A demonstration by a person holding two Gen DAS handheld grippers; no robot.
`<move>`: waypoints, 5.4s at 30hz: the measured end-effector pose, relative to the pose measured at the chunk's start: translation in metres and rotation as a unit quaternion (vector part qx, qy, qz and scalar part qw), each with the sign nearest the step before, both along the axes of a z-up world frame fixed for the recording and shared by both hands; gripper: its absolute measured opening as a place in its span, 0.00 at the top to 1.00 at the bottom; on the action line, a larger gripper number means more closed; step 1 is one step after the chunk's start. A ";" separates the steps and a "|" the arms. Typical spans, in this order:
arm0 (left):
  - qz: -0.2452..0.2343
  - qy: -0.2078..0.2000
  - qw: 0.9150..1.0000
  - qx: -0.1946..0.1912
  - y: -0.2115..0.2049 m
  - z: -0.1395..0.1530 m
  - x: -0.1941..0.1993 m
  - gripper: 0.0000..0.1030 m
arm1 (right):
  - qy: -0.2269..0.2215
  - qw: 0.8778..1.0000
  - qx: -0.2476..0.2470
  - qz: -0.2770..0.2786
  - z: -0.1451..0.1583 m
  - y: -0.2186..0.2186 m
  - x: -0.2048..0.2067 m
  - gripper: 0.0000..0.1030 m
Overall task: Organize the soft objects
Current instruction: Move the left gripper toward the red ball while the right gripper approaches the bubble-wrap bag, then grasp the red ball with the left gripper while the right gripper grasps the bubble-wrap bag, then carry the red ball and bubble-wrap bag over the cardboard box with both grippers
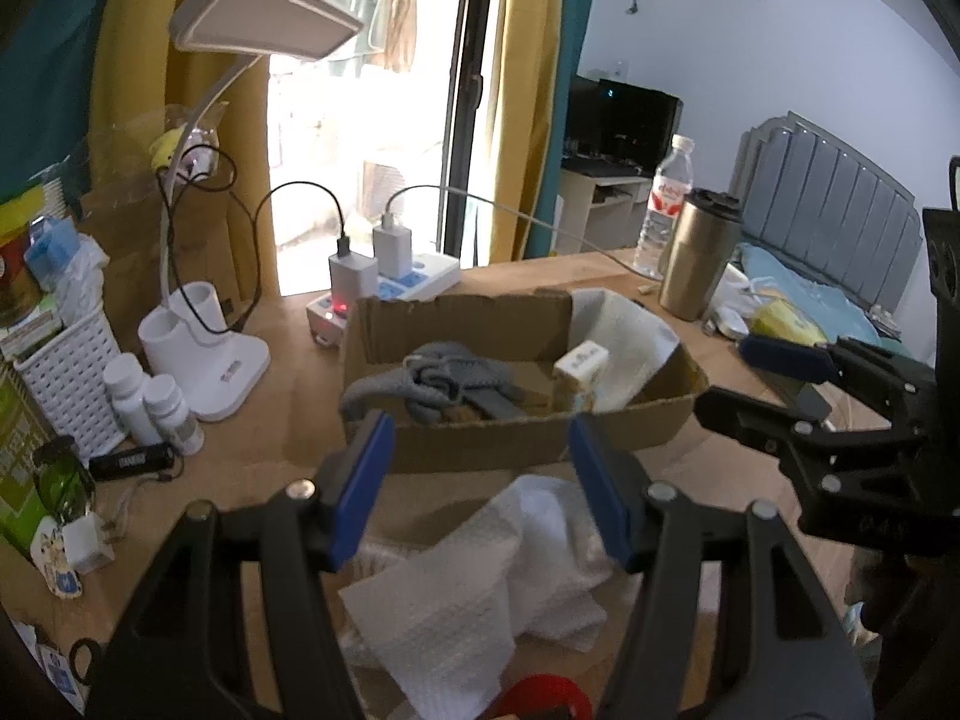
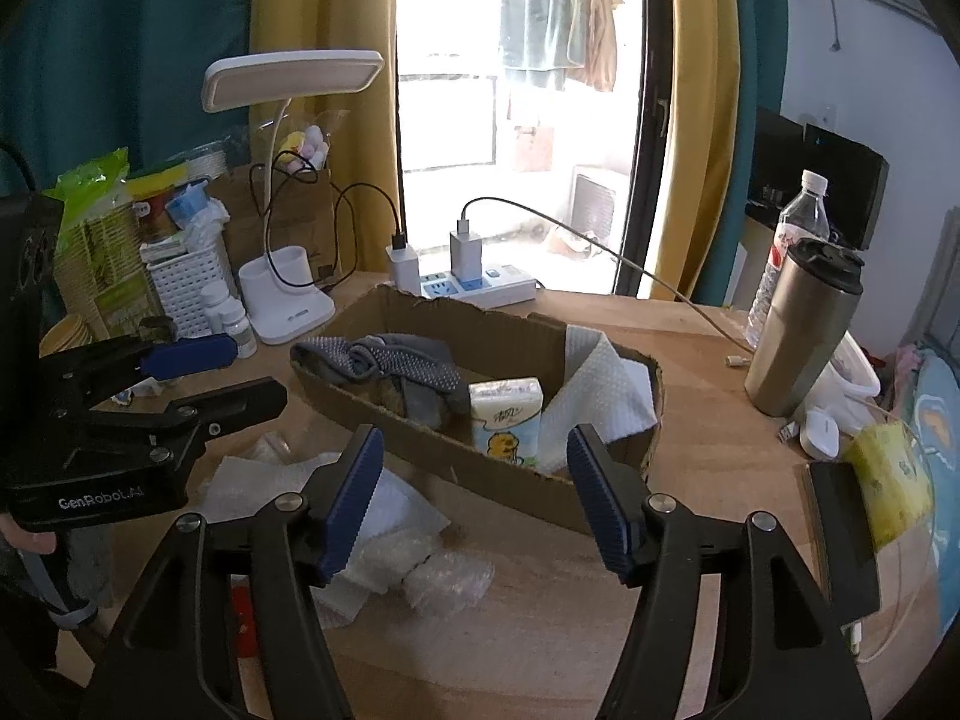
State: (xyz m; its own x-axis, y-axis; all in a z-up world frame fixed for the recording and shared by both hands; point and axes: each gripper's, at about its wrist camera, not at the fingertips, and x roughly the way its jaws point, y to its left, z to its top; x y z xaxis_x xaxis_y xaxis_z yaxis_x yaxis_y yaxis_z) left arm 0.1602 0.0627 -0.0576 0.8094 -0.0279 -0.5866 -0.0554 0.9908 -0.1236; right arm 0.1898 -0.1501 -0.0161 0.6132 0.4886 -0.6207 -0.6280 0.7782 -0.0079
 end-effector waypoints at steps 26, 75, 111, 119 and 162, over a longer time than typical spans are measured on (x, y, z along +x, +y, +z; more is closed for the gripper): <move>0.058 0.025 0.998 -0.007 0.035 -0.045 -0.059 0.20 | 0.034 0.998 -0.044 -0.009 -0.038 0.009 -0.006 0.26; 0.014 0.047 0.999 0.005 -0.040 -0.061 -0.084 0.20 | 0.062 0.998 -0.007 0.014 -0.060 -0.032 -0.035 0.54; -0.038 0.113 0.993 0.012 -0.073 -0.096 -0.074 0.47 | 0.074 0.997 0.022 -0.007 -0.069 -0.069 -0.038 0.54; -0.041 0.118 0.992 0.016 -0.070 -0.094 -0.066 0.50 | 0.079 0.997 0.022 -0.004 -0.070 -0.069 -0.036 0.54; -0.080 0.023 0.996 -0.007 -0.051 -0.018 -0.008 0.56 | 0.042 0.999 0.027 -0.015 -0.022 -0.053 0.021 0.54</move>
